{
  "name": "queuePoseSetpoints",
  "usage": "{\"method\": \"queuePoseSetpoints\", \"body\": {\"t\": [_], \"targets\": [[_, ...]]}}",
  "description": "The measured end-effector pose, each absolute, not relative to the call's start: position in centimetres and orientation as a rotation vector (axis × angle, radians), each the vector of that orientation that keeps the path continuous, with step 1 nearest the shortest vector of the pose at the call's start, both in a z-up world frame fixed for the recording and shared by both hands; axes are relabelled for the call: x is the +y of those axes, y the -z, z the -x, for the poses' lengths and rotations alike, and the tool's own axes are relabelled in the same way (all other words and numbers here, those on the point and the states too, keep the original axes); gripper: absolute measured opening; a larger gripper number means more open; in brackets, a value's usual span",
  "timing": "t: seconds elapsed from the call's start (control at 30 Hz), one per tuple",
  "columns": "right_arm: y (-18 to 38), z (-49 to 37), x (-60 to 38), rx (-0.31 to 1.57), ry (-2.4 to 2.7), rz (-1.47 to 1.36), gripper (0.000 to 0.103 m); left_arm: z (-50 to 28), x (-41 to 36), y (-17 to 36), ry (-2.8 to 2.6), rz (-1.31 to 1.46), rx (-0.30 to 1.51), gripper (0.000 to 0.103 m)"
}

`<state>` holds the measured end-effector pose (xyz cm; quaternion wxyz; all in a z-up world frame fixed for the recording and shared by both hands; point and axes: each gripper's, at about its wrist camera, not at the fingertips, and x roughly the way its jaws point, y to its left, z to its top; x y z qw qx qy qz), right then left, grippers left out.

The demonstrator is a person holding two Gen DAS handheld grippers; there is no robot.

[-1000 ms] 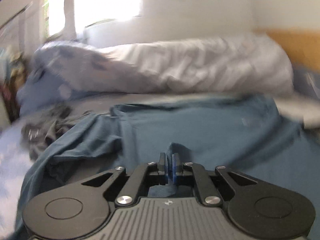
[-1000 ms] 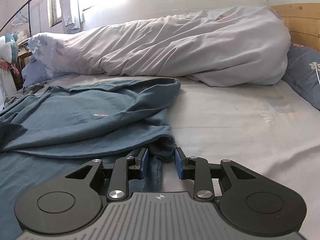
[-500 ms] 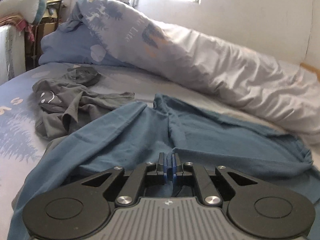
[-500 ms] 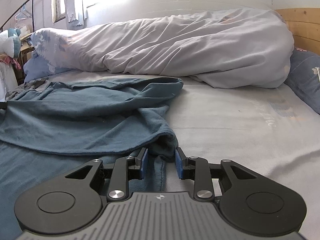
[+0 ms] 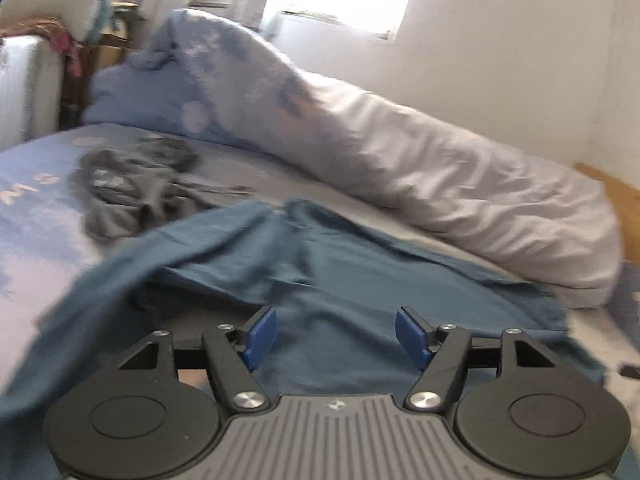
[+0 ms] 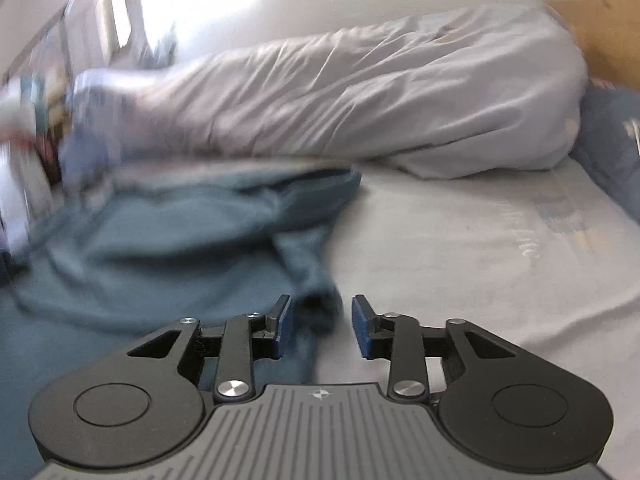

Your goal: Fold clothes

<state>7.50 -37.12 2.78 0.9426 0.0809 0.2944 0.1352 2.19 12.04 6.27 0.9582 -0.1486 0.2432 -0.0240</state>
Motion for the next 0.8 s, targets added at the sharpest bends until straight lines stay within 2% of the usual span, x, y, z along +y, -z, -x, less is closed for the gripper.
{"method": "queuePoseSetpoints", "body": {"t": [0.2, 0.4, 0.53, 0.63, 0.67, 0.73, 0.77, 0.8], "targets": [[-4.1, -11.6, -36.8, 0.597, -0.25, -0.413, 0.043, -1.8, 9.8, -6.3, 0.15, 0.353, 0.433, 0.067], [-2.3, -19.5, -36.0, 0.723, -0.143, -0.489, 0.042, -2.4, 9.8, -5.7, 0.195, 0.389, 0.418, 0.067], [-0.7, -22.9, -36.7, 0.732, -0.091, -0.602, 0.041, -3.2, 10.2, -5.2, 0.191, 0.424, 0.416, 0.067], [-0.2, -24.7, -35.9, 0.746, -0.086, -0.56, 0.04, -3.5, 10.4, -4.8, 0.191, 0.422, 0.427, 0.067], [-0.1, -25.1, -35.4, 0.756, -0.075, -0.516, 0.038, -3.6, 10.3, -4.7, 0.191, 0.419, 0.432, 0.067], [0.2, -25.9, -34.6, 0.774, -0.052, -0.439, 0.023, -3.6, 10.3, -4.6, 0.195, 0.421, 0.435, 0.067], [0.3, -26.1, -34.4, 0.777, -0.041, -0.427, 0.003, -3.6, 10.4, -4.6, 0.196, 0.424, 0.434, 0.067], [0.3, -26.0, -34.4, 0.771, -0.035, -0.42, 0.0, -3.6, 10.4, -4.7, 0.197, 0.426, 0.432, 0.067]]}}
